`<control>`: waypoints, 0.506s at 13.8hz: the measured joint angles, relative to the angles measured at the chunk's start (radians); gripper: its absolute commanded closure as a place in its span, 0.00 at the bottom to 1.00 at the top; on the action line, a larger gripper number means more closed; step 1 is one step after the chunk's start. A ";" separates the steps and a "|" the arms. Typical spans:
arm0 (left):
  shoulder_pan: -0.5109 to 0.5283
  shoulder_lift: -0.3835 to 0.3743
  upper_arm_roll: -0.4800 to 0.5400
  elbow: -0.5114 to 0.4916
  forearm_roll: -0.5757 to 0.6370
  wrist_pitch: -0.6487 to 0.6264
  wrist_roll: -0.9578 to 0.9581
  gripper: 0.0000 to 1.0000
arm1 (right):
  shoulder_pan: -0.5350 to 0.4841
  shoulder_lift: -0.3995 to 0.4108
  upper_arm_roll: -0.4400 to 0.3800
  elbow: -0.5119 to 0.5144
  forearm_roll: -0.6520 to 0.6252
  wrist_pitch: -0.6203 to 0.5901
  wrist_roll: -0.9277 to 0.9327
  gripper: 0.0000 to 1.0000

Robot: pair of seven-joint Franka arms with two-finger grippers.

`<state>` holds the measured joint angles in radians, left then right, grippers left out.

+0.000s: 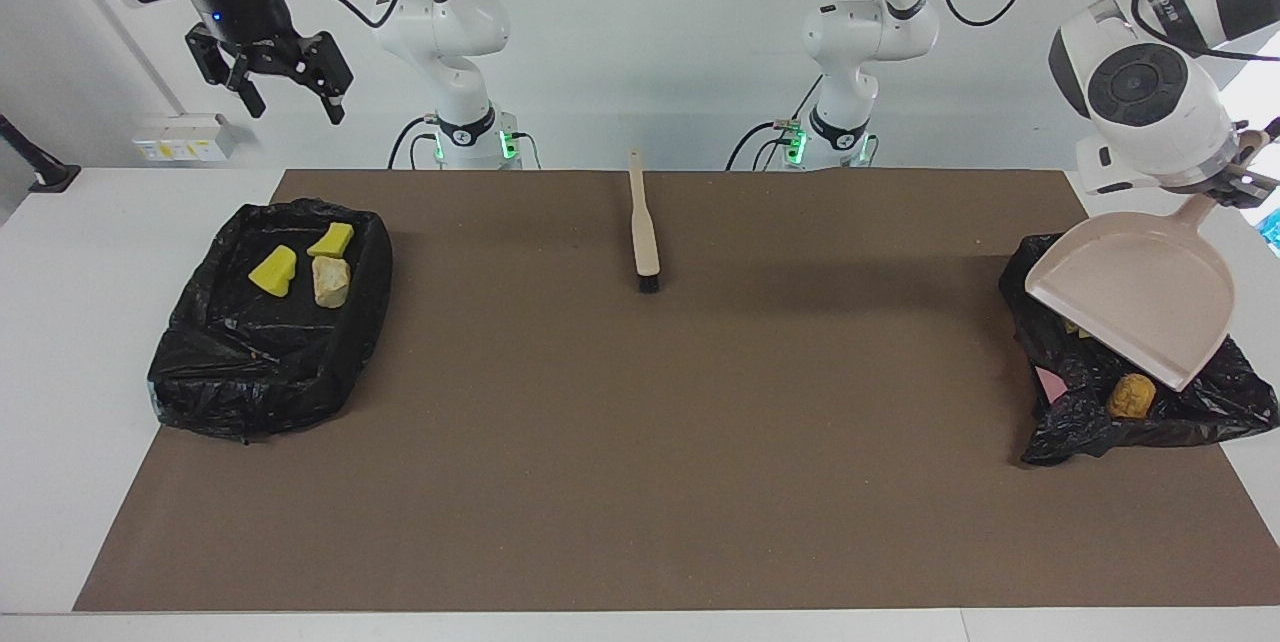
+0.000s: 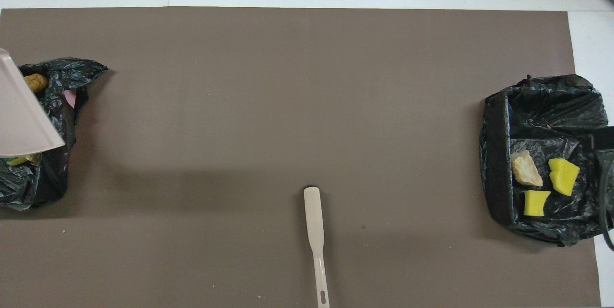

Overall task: Sweep and dump trash in bin
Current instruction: 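Tip the dustpan into the black bag with the left gripper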

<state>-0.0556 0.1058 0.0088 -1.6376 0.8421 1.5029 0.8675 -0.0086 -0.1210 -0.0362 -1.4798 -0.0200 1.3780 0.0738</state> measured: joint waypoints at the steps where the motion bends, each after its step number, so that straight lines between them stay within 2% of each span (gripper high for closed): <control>1: -0.023 -0.001 -0.001 0.000 -0.045 -0.013 -0.066 1.00 | -0.001 -0.011 0.000 0.000 0.000 -0.008 0.000 0.00; 7: -0.110 -0.014 -0.007 -0.001 -0.360 -0.023 -0.493 1.00 | 0.007 -0.035 0.000 -0.049 0.000 0.007 0.000 0.00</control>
<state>-0.1655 0.0914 0.0019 -1.6381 0.4821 1.4801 0.3741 -0.0014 -0.1564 -0.0360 -1.5288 -0.0197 1.3845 0.0736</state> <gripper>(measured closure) 0.683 0.000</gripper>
